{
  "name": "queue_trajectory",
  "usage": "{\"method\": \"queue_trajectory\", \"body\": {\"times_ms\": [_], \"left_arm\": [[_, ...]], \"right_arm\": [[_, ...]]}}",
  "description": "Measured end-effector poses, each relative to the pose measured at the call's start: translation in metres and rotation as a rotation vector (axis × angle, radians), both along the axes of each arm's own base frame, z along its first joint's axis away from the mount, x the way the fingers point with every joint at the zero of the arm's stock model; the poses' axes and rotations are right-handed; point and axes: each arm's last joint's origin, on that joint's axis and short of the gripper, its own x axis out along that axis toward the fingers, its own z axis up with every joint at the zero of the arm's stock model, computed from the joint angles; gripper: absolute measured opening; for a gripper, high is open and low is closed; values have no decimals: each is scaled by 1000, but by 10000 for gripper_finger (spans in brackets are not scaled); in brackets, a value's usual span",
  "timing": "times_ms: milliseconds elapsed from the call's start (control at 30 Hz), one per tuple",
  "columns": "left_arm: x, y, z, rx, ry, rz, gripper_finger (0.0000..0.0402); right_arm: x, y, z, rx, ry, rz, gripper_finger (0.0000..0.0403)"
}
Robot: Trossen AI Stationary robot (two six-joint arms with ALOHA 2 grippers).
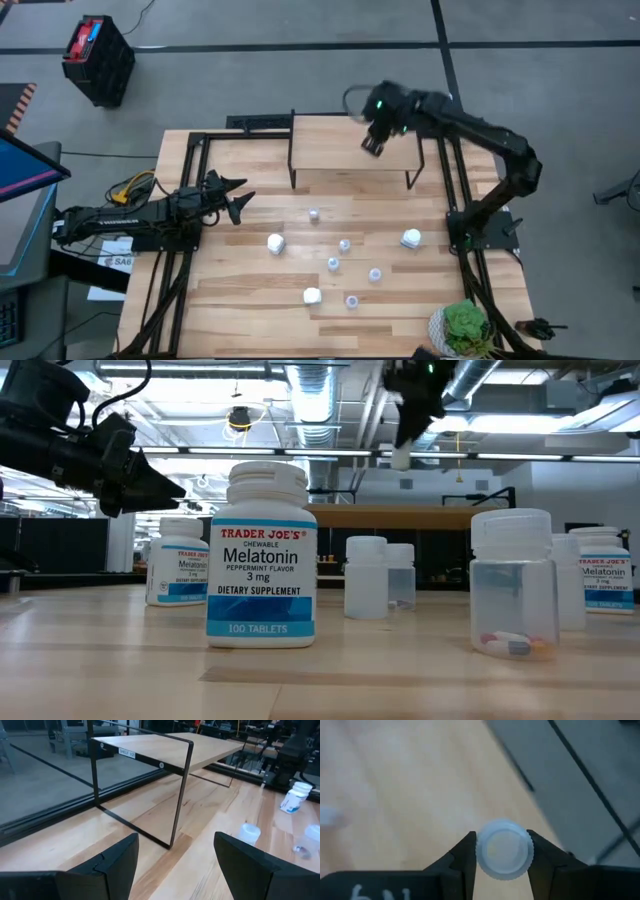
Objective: Pick and place medicine bottles onto shelf by color
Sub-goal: Put the top white pill bottle on the shelf
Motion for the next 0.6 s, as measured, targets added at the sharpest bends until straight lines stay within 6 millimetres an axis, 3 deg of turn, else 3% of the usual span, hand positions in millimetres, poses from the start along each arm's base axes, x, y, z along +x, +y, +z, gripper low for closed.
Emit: {"method": "queue_trajectory", "body": {"times_ms": [133, 233, 433, 600], "left_arm": [[0, 0, 0, 0, 1, 0, 247], [0, 0, 0, 0, 1, 0, 247], [0, 0, 0, 0, 2, 0, 247], [0, 0, 0, 0, 2, 0, 247]], "right_arm": [[-18, -39, -7, 89, -48, -99, 148], [-27, -57, -13, 162, -81, -140, 154], [-32, -76, -32, 239, -25, -198, 147], [-23, -82, -45, 260, 5, -186, 152]]}}
